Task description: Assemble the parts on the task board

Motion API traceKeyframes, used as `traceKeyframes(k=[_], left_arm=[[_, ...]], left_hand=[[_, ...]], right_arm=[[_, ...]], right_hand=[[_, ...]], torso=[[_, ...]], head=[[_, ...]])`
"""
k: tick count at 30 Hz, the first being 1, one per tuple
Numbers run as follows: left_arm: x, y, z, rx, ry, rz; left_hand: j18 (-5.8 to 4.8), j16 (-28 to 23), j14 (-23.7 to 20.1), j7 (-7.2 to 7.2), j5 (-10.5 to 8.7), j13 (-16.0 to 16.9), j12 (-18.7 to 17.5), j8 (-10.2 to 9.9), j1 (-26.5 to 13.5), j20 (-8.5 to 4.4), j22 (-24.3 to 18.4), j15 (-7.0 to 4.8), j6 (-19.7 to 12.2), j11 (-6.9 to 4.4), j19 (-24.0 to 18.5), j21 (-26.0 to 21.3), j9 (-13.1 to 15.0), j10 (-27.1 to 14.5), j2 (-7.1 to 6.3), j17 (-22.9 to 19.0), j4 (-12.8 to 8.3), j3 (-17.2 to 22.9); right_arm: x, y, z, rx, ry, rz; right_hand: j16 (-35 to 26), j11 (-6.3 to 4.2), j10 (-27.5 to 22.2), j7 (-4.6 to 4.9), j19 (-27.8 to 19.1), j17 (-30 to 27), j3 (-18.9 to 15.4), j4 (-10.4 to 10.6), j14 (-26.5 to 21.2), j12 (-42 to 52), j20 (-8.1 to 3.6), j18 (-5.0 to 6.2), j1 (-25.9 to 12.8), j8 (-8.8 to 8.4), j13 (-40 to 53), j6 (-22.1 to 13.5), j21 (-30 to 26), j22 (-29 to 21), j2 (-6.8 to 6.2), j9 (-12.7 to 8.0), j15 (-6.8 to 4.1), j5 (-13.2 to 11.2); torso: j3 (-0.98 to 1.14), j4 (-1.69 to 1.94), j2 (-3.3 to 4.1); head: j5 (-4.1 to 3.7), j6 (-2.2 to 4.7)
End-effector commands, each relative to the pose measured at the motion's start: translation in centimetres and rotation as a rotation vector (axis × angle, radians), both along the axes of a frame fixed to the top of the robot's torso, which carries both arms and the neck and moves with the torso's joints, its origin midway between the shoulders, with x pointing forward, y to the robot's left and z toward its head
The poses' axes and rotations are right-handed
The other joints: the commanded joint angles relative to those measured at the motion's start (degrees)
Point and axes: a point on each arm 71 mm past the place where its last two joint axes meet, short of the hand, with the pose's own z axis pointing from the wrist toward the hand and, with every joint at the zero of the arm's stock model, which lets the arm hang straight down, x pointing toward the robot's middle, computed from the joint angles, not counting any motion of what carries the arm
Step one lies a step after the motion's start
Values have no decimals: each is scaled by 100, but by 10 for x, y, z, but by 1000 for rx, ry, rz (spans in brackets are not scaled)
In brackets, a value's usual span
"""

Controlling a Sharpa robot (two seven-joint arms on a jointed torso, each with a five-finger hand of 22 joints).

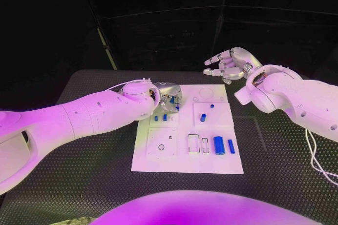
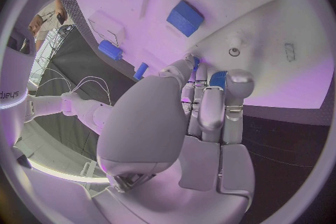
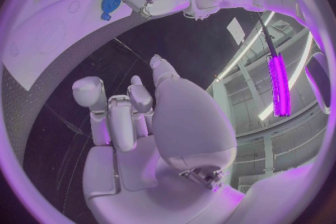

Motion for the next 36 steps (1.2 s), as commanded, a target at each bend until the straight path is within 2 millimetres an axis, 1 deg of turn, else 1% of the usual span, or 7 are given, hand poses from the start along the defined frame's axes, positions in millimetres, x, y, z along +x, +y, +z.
traceKeyframes(k=[1,15,21,28,31,33,36], left_arm=[[-1,2,-5,20,15,1],[-4,7,0,-21,-27,-5],[-8,12,12,-70,-54,-3],[-13,28,22,-96,-71,13],[-17,37,22,-100,-64,26],[-19,43,22,-102,-60,36],[-21,50,22,-101,-56,49]], left_hand=[[-118,23,30,-5,-27,-13,-49,4,47,-3,27,-26,57,-6,56,43,-10,59,8,4,-15,66],[-129,39,39,36,-28,-69,-195,-89,7,-4,82,-11,58,25,63,74,-61,86,-27,-16,-77,196],[-128,28,28,60,-28,-98,-275,-146,-72,10,89,6,44,48,54,64,-91,89,-81,-63,-74,229],[-130,26,25,68,-28,-108,-307,-164,-103,15,103,13,46,56,58,72,-101,93,-107,-76,-70,239],[-129,26,23,70,-29,-114,-328,-173,-128,19,106,15,56,58,56,69,-107,105,-131,-84,-68,242],[-128,24,22,70,-29,-114,-331,-174,-132,19,105,15,58,58,55,67,-108,108,-134,-89,-67,244],[-129,25,22,70,-29,-115,-334,-175,-135,20,108,15,61,58,56,69,-108,111,-136,-89,-67,245]], right_arm=[[0,1,2,4,-4,11],[0,1,1,4,-4,12],[0,0,1,4,-5,10],[0,-1,1,3,-4,7],[0,-1,1,3,-4,7],[0,-2,1,2,-4,6],[0,-2,1,2,-4,5]], right_hand=[[-31,0,-24,-10,-39,130,-22,-10,279,5,14,63,-7,30,12,-10,-29,-8,55,-8,-39,35],[-29,0,-24,-11,-36,134,-21,-9,280,6,14,62,-8,32,12,-9,-27,-3,58,-8,-39,36],[-29,0,-24,-11,-36,134,-21,-9,280,6,14,62,-8,32,12,-9,-27,-3,58,-8,-39,36],[-29,0,-24,-11,-36,134,-21,-9,280,6,14,62,-8,32,12,-9,-27,-3,58,-8,-39,36],[-29,0,-24,-11,-36,134,-21,-9,280,6,14,62,-8,32,12,-9,-27,-3,58,-8,-39,36],[-29,0,-24,-11,-36,134,-21,-9,280,6,14,62,-8,32,12,-9,-27,-3,58,-8,-39,36],[-29,0,-24,-11,-36,134,-21,-9,280,6,14,62,-8,32,12,-9,-27,-3,58,-8,-39,36]], torso=[[1,2,0],[-5,4,-4],[-2,7,1],[-8,5,4],[-3,5,4],[-1,14,-2],[-5,14,-7]], head=[[-6,11],[-2,44],[-4,45],[4,48],[5,35],[-9,28],[6,29]])
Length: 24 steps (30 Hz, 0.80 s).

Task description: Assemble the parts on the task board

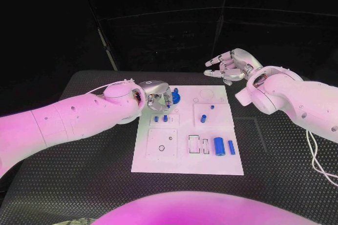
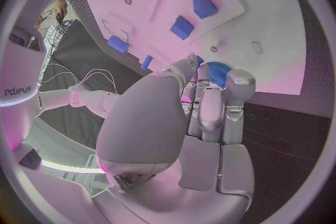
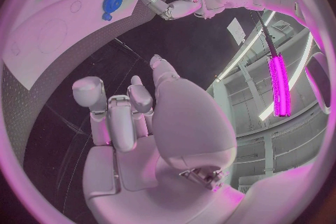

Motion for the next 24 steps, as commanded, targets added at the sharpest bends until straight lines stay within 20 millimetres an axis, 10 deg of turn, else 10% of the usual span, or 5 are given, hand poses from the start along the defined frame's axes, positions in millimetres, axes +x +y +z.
traceKeyframes(k=[1,24], left_arm=[[-1,4,3,-24,-2,14],[0,19,-9,-19,41,64]], left_hand=[[-46,22,23,34,-26,-7,-25,-39,-24,22,12,15,31,17,21,21,-9,34,-25,-9,3,35],[-47,30,28,31,-26,-11,-48,-48,-56,25,27,15,51,15,28,30,-15,60,-40,-5,12,43]], right_arm=[[0,1,1,5,-6,9],[0,0,1,3,-3,7]], right_hand=[[-29,0,-24,-10,-36,135,-21,-9,280,6,14,62,-7,32,6,-9,-27,-4,58,-8,-39,36],[-29,0,-24,-10,-36,135,-21,-9,280,6,14,62,-7,32,6,-9,-27,-4,58,-8,-39,36]], torso=[[-1,3,-5],[8,-4,5]], head=[[11,-2],[1,9]])
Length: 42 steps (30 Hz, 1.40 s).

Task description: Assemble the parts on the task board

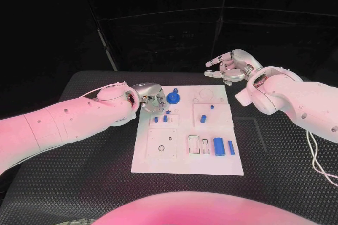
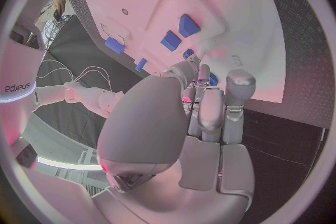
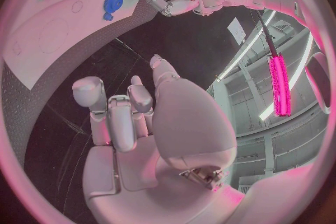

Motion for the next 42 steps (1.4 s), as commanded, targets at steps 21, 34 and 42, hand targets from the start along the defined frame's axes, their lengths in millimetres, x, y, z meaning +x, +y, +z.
traceKeyframes(k=[21,34,42], left_arm=[[-1,-8,8,-44,-11,-8],[4,-21,6,-23,30,-29],[11,-29,0,13,76,-31]], left_hand=[[-5,-48,-56,67,-28,-54,-275,-215,-193,71,-142,78,-147,77,-112,-200,-102,-145,-164,-201,48,33],[73,-258,-258,53,-27,-43,-408,-284,-276,121,-408,121,-168,114,-360,-587,-149,-275,-193,-596,89,-12],[81,-257,-269,39,-27,-34,-399,-278,-229,122,-419,113,-128,103,-376,-615,-152,-231,-175,-607,55,5]], right_arm=[[0,0,1,2,-2,8],[0,1,1,2,1,10],[0,3,0,2,3,13]], right_hand=[[-29,0,-24,-10,-37,131,-21,-9,280,6,14,62,-8,32,7,-9,-27,-5,59,-8,-39,36],[-34,-2,-20,-13,-37,124,-21,-8,279,11,13,62,-9,42,8,-2,-31,-9,69,-6,-40,38],[-34,-2,-20,-13,-37,124,-21,-8,279,11,13,62,-9,42,8,-2,-31,-9,69,-6,-40,38]], torso=[[2,4,0],[9,-5,-2],[5,0,0]], head=[[-12,14],[-15,2],[-17,12]])
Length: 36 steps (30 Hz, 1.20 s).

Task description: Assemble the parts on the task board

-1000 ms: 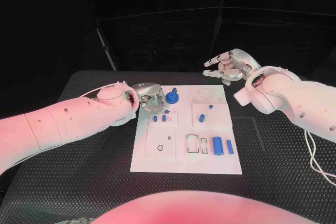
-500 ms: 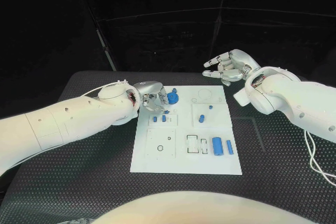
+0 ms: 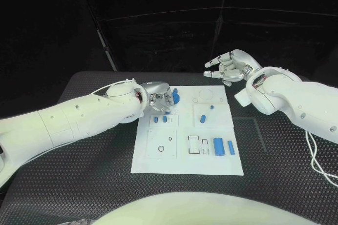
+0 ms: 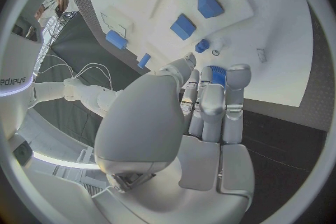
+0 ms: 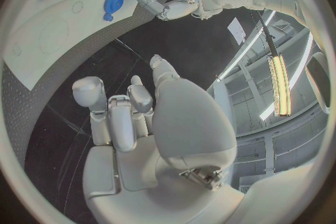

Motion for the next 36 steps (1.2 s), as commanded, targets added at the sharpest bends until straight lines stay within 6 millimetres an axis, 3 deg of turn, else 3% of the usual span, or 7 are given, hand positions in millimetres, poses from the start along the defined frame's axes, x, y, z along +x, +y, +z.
traceKeyframes(k=[1,36], left_arm=[[2,-1,-4,32,49,-3],[6,-6,-9,109,85,-5]], left_hand=[[83,-31,-43,-24,-27,8,-7,-13,37,-9,-11,8,56,-24,-44,-43,-5,33,38,-2,-37,30],[83,-13,-55,-20,-27,25,25,-32,142,-35,19,-21,100,-53,-32,-41,-26,151,51,-33,-144,64]], right_arm=[[0,2,1,3,-1,11],[0,2,1,2,2,13]], right_hand=[[-34,-2,-20,-13,-37,127,-21,-8,279,11,13,62,-9,13,8,-2,-31,-9,69,-6,-40,38],[-30,-2,-12,-14,-31,137,-22,-7,282,20,12,61,-11,17,18,1,-28,-1,72,-6,-41,39]], torso=[[-3,0,0],[-6,10,-3]], head=[[-1,5],[-18,-1]])
